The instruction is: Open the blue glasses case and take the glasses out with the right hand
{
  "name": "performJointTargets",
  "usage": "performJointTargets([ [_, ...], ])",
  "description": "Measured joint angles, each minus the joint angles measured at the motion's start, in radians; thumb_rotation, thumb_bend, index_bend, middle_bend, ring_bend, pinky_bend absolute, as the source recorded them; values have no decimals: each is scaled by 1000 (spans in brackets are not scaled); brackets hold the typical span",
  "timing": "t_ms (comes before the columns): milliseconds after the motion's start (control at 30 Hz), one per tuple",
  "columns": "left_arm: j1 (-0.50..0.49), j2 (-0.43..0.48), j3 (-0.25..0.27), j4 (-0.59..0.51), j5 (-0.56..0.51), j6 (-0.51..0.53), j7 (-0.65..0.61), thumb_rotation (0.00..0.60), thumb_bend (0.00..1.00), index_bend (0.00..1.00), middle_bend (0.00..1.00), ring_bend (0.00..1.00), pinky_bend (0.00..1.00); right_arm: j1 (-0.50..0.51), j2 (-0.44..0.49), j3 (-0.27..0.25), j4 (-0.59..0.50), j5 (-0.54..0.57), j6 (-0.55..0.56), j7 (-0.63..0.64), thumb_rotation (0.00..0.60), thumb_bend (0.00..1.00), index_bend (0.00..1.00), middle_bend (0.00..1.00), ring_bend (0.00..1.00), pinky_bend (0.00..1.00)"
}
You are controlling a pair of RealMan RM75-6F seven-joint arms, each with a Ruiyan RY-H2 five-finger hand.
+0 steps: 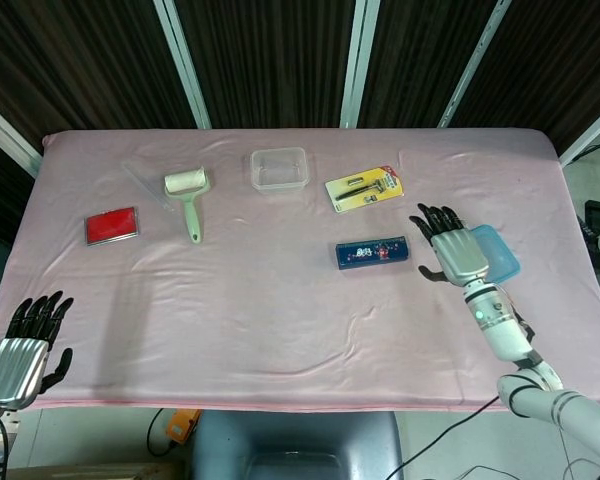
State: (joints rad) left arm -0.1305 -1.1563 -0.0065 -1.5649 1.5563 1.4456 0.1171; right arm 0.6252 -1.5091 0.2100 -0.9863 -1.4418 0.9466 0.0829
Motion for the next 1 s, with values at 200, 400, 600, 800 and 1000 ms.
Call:
performJointTargets([
  [200, -2, -1, 1, -5, -3, -4, 10, 600, 434, 0, 0, 0, 23, 42, -70, -14, 79, 13, -53, 1, 600, 414, 326, 9, 0, 0],
  [400, -1, 1, 0, -3, -4, -1, 0, 600, 434, 0, 0, 0, 24, 74, -133, -22, 132, 34, -82, -17, 600, 418, 331, 12, 0, 0],
  [600, -3, 3, 0, -3, -6, -4, -3, 600, 434, 0, 0, 0, 23, 102, -172, -19, 175, 53, -101, -37, 600, 453, 354, 27, 0, 0],
  [800, -2, 3, -2, -1, -8, -1, -8, 600, 434, 0, 0, 0, 24, 125, -196, -8, 212, 80, -126, -61, 600, 480, 399, 34, 0, 0],
  [1000, -4, 3, -2, 0, -12, -5, -8, 600, 434, 0, 0, 0, 24, 145, -218, 0, 243, 105, -148, -81, 600, 480, 432, 43, 0, 0],
])
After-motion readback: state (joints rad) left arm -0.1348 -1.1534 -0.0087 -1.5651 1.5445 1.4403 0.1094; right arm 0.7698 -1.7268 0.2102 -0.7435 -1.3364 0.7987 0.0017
